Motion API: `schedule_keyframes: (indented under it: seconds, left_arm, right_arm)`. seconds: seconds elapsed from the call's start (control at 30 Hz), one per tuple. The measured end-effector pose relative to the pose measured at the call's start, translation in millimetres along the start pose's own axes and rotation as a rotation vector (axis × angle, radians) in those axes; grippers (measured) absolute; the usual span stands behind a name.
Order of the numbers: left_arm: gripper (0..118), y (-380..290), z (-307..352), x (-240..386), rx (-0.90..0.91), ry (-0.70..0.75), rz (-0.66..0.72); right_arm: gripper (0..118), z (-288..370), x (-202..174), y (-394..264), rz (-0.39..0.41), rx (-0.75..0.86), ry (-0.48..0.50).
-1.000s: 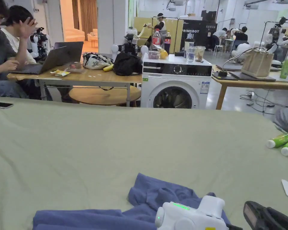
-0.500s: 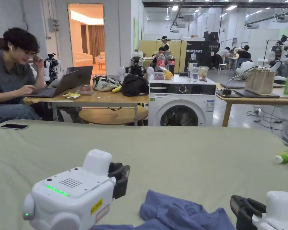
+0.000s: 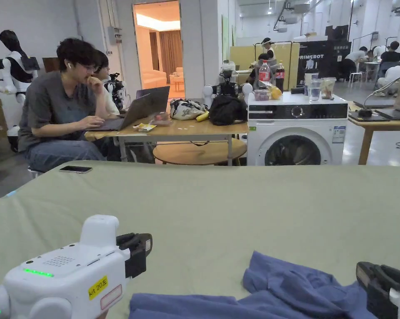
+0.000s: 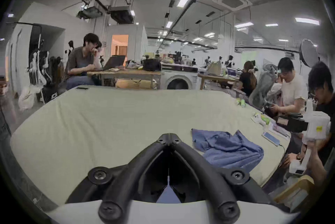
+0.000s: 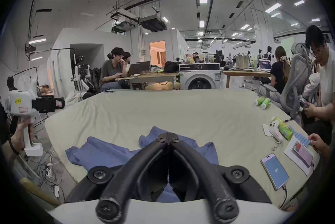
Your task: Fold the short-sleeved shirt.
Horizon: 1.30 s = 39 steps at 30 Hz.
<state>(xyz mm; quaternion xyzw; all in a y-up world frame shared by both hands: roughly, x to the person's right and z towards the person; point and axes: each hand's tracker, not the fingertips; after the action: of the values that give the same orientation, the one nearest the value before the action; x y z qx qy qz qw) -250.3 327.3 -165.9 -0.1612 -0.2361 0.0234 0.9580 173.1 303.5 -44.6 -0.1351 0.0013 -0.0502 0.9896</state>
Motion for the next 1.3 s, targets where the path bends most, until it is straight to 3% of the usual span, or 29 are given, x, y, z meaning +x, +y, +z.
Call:
schedule_keyframes:
  seconds: [0.17, 0.2, 0.27, 0.3, 0.4, 0.53, 0.7, 0.77, 0.87, 0.93, 1.17, 1.23, 1.27, 1.3]
  left_arm:
    - [0, -11, -30, -23, -0.188, -0.007, 0.089]
    - [5, -16, -37, -31, -0.254, -0.018, 0.119]
    - [40, -20, -59, -47, -0.295, -0.086, 0.163]
    - [48, -23, -69, -51, -0.323, -0.065, 0.185]
    - [51, -28, -100, -63, -0.42, -0.008, 0.172]
    - [54, -41, -145, -83, -0.536, 0.09, 0.253]
    - [53, -64, -175, -85, -0.664, 0.126, 0.204]
    - [48, -74, -180, -84, -0.716, 0.134, 0.225]
    - [29, -82, -186, -84, -0.724, 0.156, 0.214]
    - [0, -79, -188, -84, -0.697, 0.177, 0.173]
    - [0, -91, -195, -81, -0.714, 0.158, 0.18]
    - [0, -91, -192, -85, -0.709, 0.154, 0.197]
    - [0, -90, -192, -86, -0.708, 0.15, 0.2]
    - [0, -90, -192, -86, -0.708, 0.148, 0.201]
  right_arm:
    - [0, 4, 4, -5, -0.017, -0.011, 0.016]
    - [0, 4, 6, -7, -0.025, -0.014, 0.021]
    - [0, 3, 8, -10, -0.033, -0.018, 0.029]
    - [0, 3, 9, -12, -0.036, -0.021, 0.028]
    - [0, 3, 14, -16, -0.044, -0.035, 0.026]
    - [0, 4, 24, -24, -0.048, -0.061, 0.01]
    - [0, 10, 39, -30, -0.068, -0.088, -0.026]
    - [0, 11, 44, -32, -0.074, -0.098, -0.047]
    - [0, 13, 50, -34, -0.08, -0.107, -0.057]
    - [0, 13, 51, -36, -0.076, -0.113, -0.063]
    - [0, 9, 62, -40, -0.125, -0.168, -0.118]
    - [52, -2, 69, -46, -0.189, -0.231, -0.159]
    - [71, -10, 73, -50, -0.235, -0.27, -0.168]
    - [73, -19, 77, -55, -0.278, -0.297, -0.179]
